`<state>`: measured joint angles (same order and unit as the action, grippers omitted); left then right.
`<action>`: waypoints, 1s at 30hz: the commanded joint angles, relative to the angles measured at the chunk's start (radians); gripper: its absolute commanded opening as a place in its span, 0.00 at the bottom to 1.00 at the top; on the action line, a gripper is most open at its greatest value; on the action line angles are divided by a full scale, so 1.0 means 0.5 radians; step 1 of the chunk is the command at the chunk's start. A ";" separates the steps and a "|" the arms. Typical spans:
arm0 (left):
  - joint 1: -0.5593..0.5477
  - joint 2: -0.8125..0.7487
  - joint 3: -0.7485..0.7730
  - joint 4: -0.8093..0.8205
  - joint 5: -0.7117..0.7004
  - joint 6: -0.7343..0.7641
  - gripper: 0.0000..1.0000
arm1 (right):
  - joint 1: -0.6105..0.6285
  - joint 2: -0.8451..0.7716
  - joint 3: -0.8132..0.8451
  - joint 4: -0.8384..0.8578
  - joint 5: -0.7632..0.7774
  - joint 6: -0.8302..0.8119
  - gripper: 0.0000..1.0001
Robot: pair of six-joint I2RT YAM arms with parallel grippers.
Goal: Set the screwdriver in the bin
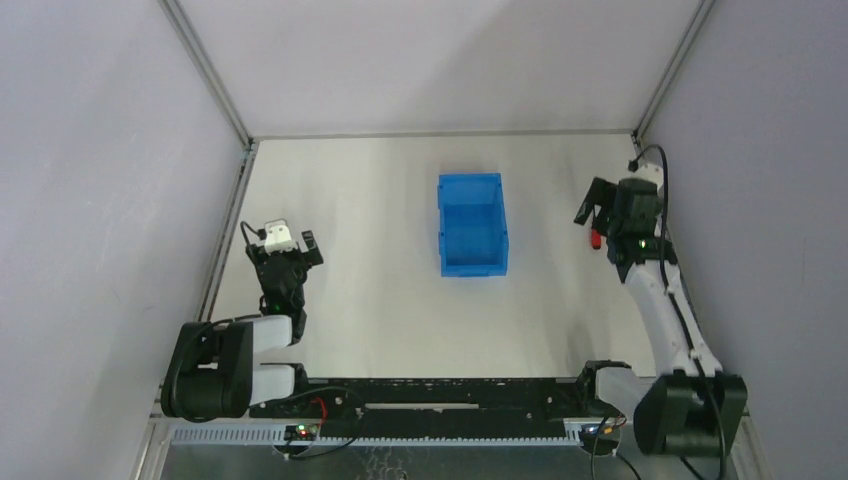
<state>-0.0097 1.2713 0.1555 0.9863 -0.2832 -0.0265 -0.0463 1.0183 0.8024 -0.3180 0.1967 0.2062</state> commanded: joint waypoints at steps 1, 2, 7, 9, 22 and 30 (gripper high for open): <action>0.013 -0.022 0.076 0.138 0.013 0.017 1.00 | -0.099 0.429 0.380 -0.224 -0.052 -0.144 1.00; 0.013 -0.021 0.076 0.138 0.016 0.017 1.00 | -0.126 0.541 0.491 -0.262 -0.068 -0.160 1.00; 0.013 -0.021 0.078 0.138 0.014 0.017 1.00 | -0.200 1.102 0.860 -0.453 -0.207 -0.279 0.99; 0.013 -0.023 0.076 0.138 0.014 0.017 1.00 | -0.210 1.313 1.003 -0.547 -0.237 -0.312 0.96; 0.013 -0.021 0.076 0.138 0.014 0.018 1.00 | -0.261 2.015 1.350 -0.666 -0.207 -0.356 0.67; 0.013 -0.021 0.076 0.138 0.014 0.017 1.00 | -0.272 2.034 1.341 -0.666 -0.226 -0.382 0.11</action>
<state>-0.0097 1.2713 0.1555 0.9863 -0.2832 -0.0265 -0.1730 2.0293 1.4506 -0.6327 0.0772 0.0326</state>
